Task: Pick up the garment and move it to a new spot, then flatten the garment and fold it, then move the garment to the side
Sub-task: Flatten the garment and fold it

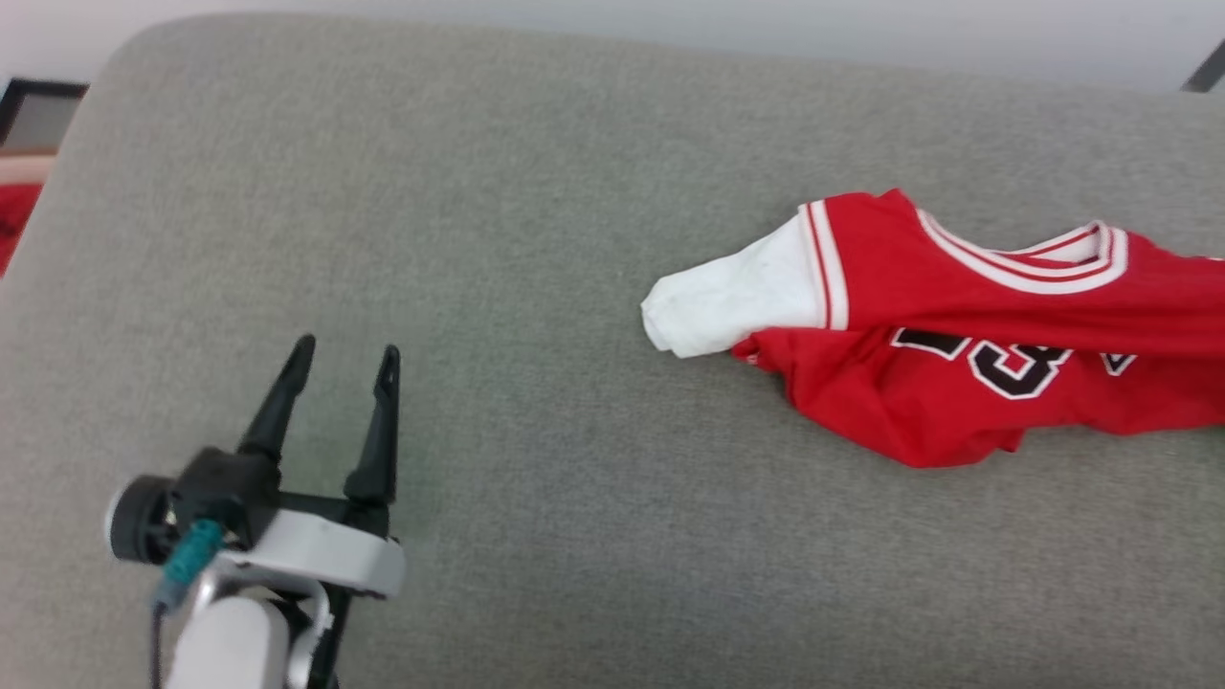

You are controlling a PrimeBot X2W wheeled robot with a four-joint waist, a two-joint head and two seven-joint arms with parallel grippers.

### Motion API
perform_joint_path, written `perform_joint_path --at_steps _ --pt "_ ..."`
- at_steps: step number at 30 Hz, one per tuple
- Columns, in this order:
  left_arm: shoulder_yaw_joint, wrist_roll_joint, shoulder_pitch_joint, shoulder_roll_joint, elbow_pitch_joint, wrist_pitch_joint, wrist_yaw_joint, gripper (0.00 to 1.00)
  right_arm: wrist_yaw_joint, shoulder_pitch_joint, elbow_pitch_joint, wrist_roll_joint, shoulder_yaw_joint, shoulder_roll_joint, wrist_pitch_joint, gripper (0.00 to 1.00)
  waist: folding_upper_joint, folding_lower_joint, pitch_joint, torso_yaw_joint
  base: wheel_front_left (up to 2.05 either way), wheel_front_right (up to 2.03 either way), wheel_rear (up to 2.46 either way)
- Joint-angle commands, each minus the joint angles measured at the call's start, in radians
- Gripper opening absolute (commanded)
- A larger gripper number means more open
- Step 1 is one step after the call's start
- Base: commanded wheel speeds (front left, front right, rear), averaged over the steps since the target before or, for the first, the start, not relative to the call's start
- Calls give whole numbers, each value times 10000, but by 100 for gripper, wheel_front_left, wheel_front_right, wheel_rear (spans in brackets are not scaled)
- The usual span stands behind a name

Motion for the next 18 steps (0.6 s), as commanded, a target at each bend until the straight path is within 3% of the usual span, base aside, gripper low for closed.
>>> perform_joint_path --at_steps 1,7,12,18 --pt "-10 -72 -125 136 -102 56 -67 100 -8 317 -399 -59 9 109 -1 100 0 -1 -247 -241 0 0 0" --pt "-428 -1037 -525 797 -553 1101 -213 100 -10 1748 -3370 -616 140 1227 559 100 0 -1 -512 -588 0 0 0" --pt "-2541 -2332 -1795 2251 -626 2684 -228 100 -10 2688 -5135 -1332 312 2260 1398 100 0 -1 -560 -741 0 0 0" --pt "-4881 -6133 -3924 3373 209 5783 -234 100 -9 3173 -6519 -1923 315 3077 2186 100 0 -1 -451 -1166 0 0 0"
